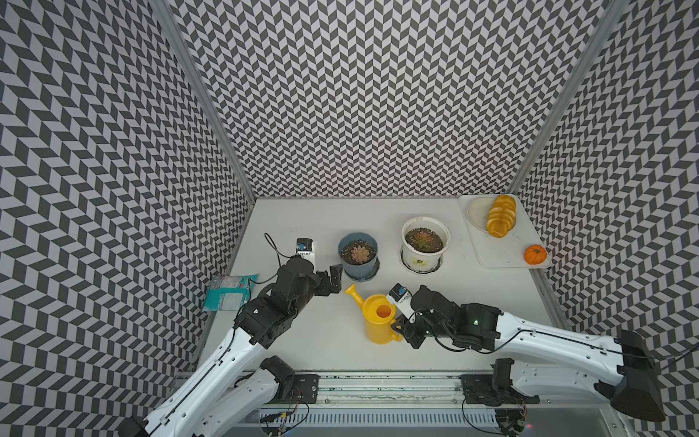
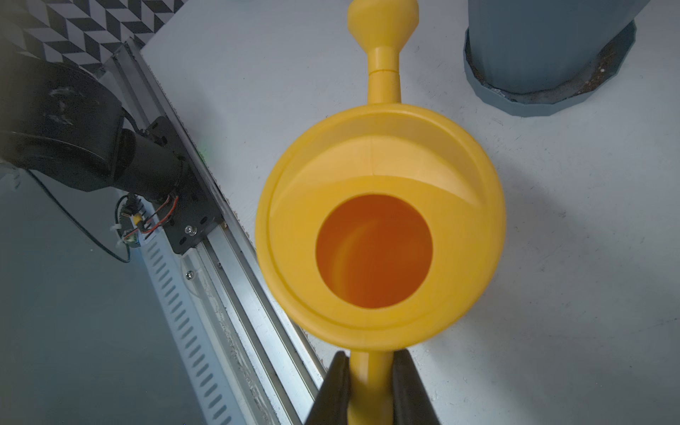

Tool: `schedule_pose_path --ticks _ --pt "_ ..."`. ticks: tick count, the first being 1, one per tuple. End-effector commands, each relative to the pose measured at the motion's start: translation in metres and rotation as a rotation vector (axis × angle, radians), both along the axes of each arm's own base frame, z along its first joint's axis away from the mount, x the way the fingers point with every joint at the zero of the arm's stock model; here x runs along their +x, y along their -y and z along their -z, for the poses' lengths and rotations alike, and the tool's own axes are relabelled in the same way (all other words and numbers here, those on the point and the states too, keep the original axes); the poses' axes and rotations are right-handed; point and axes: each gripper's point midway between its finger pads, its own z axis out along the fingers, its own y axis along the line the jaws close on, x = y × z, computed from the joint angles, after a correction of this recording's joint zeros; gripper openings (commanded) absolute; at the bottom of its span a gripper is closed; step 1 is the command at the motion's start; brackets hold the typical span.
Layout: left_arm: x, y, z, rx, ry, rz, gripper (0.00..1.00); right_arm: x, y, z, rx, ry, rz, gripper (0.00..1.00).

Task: Water the succulent around the soil edge
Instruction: Place the watering can at the center of the board.

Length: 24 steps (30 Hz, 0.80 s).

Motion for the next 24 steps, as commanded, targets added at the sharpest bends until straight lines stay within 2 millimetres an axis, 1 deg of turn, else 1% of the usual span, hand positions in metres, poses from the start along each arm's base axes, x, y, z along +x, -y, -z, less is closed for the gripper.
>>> schedule_pose_path --ticks 1,4,7,11,13,17,21,24 --pt "0.000 -0.003 -0.005 -0.004 0.010 -0.010 1.00 0.011 -0.012 -0.007 0.041 0.080 -0.004 0.00" --pt "0.000 -0.003 -0.005 -0.004 0.010 -0.009 1.00 0.013 -0.009 0.005 0.003 0.094 -0.007 0.01" --pt "0.000 -0.002 -0.005 -0.007 0.010 -0.006 1.00 0.016 -0.005 0.015 -0.045 0.102 0.001 0.04" --pt "0.000 -0.002 -0.004 -0.006 0.008 -0.005 1.00 0.020 -0.004 0.024 -0.083 0.097 0.020 0.12" --pt "0.000 -0.001 -0.005 -0.008 0.008 -0.003 1.00 0.024 -0.002 0.029 -0.105 0.099 0.041 0.19" --pt "0.000 -0.002 -0.006 -0.009 0.011 -0.004 1.00 0.032 0.003 0.031 -0.122 0.118 0.095 0.30" --pt "0.000 -0.002 -0.006 -0.010 0.011 -0.003 1.00 0.040 0.010 0.030 -0.132 0.131 0.145 0.39" --pt "-0.001 -0.001 -0.006 -0.011 0.012 -0.001 1.00 0.045 0.016 0.029 -0.136 0.140 0.184 0.42"
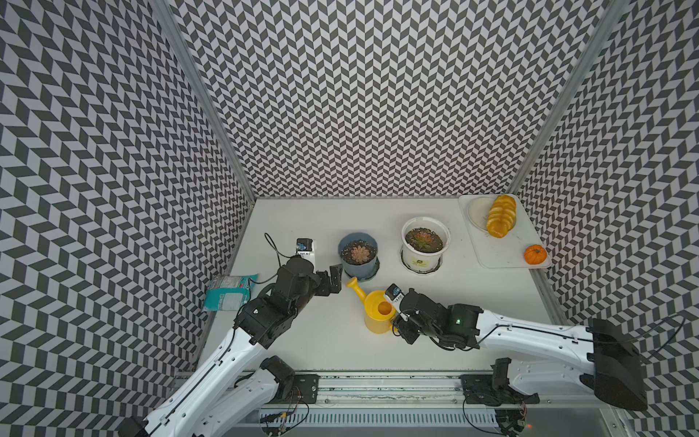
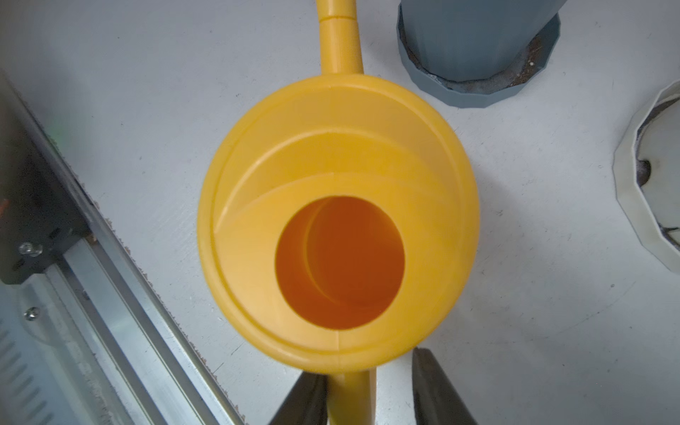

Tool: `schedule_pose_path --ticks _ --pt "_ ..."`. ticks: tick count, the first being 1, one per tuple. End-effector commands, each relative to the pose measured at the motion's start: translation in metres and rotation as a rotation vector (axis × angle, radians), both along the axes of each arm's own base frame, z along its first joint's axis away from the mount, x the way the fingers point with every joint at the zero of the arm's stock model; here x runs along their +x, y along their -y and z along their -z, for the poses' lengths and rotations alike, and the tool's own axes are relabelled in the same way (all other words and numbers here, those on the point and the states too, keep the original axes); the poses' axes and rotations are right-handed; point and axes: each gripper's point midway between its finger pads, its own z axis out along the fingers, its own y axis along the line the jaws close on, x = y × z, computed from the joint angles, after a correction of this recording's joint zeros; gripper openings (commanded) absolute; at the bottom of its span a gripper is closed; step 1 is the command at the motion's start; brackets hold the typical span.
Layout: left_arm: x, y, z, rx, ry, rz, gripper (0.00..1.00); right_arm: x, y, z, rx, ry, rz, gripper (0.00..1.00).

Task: Water the succulent around the soil edge
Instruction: Place the watering can at the center of the board.

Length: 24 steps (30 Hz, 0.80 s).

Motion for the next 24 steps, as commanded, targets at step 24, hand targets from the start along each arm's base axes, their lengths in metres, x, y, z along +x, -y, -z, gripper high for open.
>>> schedule_pose_path --ticks 24 --pt "-0.001 -0.001 -0.007 -0.016 0.016 0.001 1.00 0.036 0.026 -0.050 0.225 0.125 0.218 0.49"
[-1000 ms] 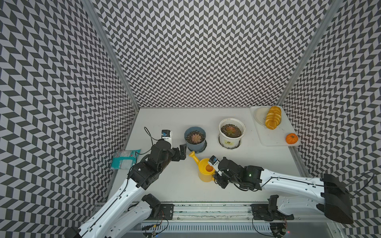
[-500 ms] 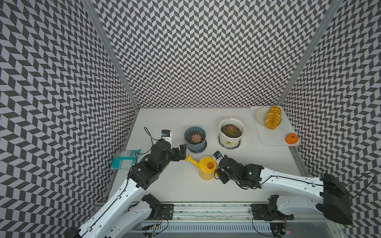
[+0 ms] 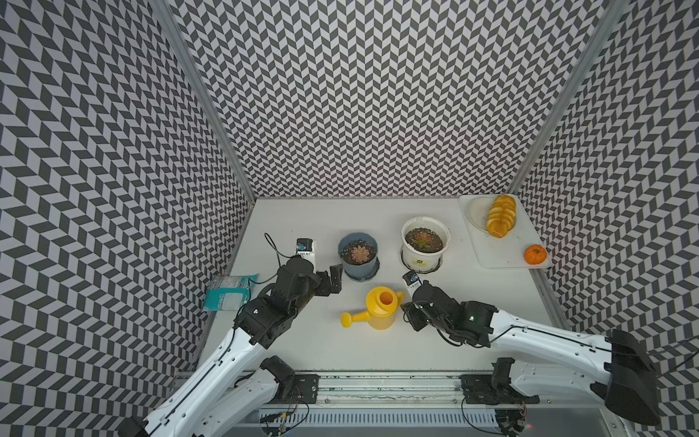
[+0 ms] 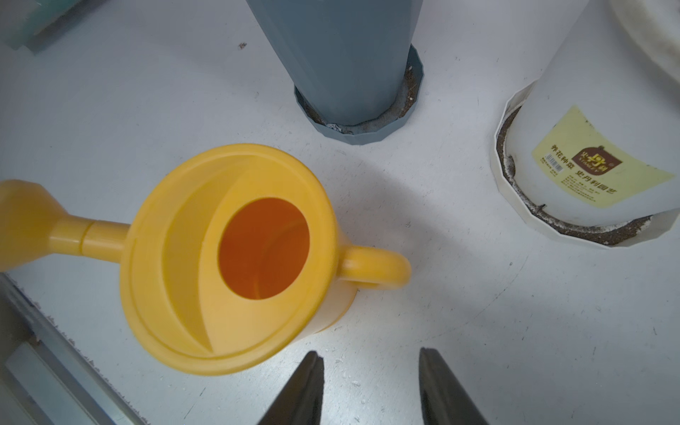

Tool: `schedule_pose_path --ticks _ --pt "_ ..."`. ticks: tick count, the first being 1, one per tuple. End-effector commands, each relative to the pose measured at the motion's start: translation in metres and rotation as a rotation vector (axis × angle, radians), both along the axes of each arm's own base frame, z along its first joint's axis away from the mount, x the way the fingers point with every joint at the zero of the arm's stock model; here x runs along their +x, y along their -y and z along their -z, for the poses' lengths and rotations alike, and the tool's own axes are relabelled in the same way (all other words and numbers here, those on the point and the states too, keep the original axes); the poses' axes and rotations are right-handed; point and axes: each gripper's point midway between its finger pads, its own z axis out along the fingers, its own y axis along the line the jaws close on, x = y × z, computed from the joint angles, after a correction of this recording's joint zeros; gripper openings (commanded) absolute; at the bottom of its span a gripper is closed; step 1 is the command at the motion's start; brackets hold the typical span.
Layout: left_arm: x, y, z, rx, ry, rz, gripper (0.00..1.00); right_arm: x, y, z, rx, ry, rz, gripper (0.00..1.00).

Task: Water the succulent around the soil edge
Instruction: Place the watering can at the center of the board, then reset both arms

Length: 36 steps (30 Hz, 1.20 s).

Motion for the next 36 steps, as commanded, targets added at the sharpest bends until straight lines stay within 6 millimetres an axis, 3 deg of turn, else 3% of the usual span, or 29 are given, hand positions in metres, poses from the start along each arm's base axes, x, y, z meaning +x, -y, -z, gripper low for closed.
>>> schedule_pose_path --ticks 1,8,14,17,20,26,30,33,36 --pt "-0.001 -0.002 -0.007 -0.015 0.017 -0.002 1.00 0.004 -0.007 -0.032 0.147 0.072 0.006 0.49" --pt "-0.001 -0.003 -0.007 -0.012 0.021 -0.007 1.00 0.002 0.000 -0.067 0.298 0.176 0.009 0.52" --pt "-0.001 -0.003 -0.006 -0.010 0.020 -0.010 1.00 -0.010 -0.009 -0.074 0.335 0.139 -0.067 0.51" --pt "0.000 -0.003 -0.006 -0.011 0.022 -0.010 1.00 -0.003 -0.003 -0.077 0.333 0.128 0.008 0.52" --pt "0.000 -0.005 -0.007 -0.011 0.030 -0.019 1.00 0.013 0.016 -0.085 0.325 0.173 0.160 0.55" --pt "0.001 -0.013 -0.010 0.001 0.058 -0.055 1.00 0.058 0.087 -0.124 0.407 0.350 0.476 0.70" --pt "-0.003 -0.017 -0.020 -0.010 0.115 -0.057 1.00 0.084 0.156 -0.153 0.513 0.484 0.684 0.75" --pt "-0.007 -0.025 -0.029 -0.019 0.167 -0.078 1.00 0.095 0.201 -0.156 0.520 0.575 0.825 0.82" --pt "-0.013 -0.034 -0.040 -0.045 0.241 -0.097 1.00 0.104 0.236 -0.142 0.532 0.594 0.933 0.84"
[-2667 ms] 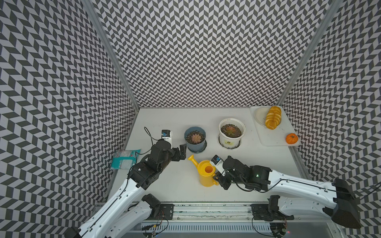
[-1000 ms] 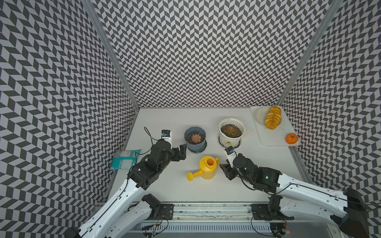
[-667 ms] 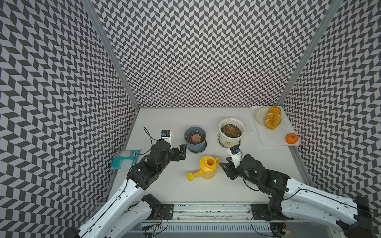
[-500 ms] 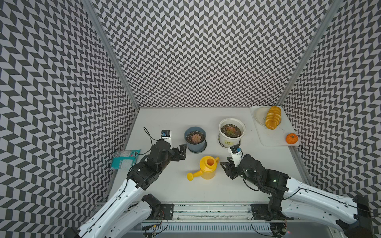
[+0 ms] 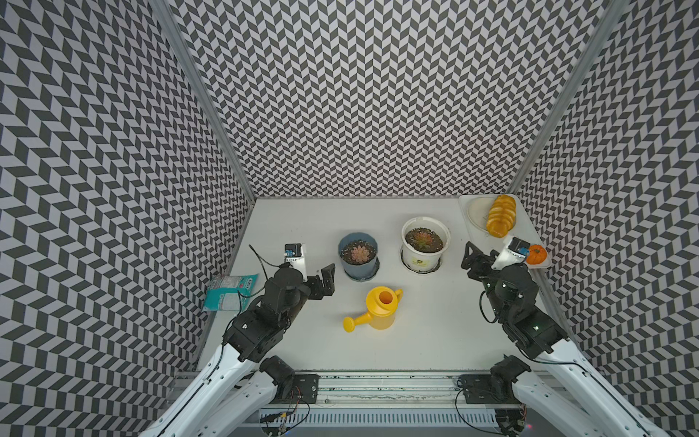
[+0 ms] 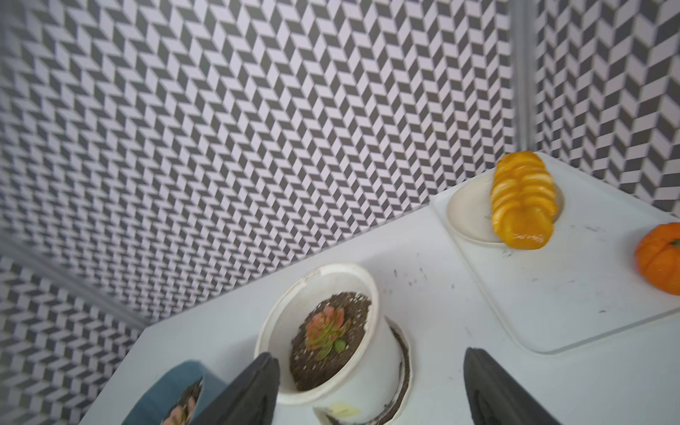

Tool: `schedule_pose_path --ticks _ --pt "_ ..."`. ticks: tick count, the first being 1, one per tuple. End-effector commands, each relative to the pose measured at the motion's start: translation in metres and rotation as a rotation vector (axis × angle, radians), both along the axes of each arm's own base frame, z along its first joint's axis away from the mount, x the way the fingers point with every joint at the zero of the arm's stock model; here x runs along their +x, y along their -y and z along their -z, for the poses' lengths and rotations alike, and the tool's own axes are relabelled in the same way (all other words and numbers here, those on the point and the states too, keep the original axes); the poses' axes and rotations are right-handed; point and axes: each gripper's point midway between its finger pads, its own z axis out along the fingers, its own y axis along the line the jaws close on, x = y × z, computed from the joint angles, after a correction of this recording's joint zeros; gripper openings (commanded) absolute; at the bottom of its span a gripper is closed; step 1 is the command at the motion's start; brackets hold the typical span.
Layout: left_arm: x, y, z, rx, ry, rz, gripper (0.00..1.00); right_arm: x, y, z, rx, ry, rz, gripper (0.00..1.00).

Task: Water the succulent around the soil edge
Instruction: Reset both arms

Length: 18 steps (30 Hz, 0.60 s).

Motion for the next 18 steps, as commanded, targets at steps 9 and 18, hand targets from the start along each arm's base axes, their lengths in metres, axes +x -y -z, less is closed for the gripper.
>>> schedule_pose_path --ticks 9,18 --pt "-0.033 -0.042 -0.051 -0.093 0.400 -0.076 1.00 0.010 0.077 0.052 0.189 0.037 0.181 0.97" --pt "-0.039 -0.062 -0.053 -0.089 0.475 -0.163 1.00 0.008 0.066 0.048 0.144 0.043 0.110 1.00"
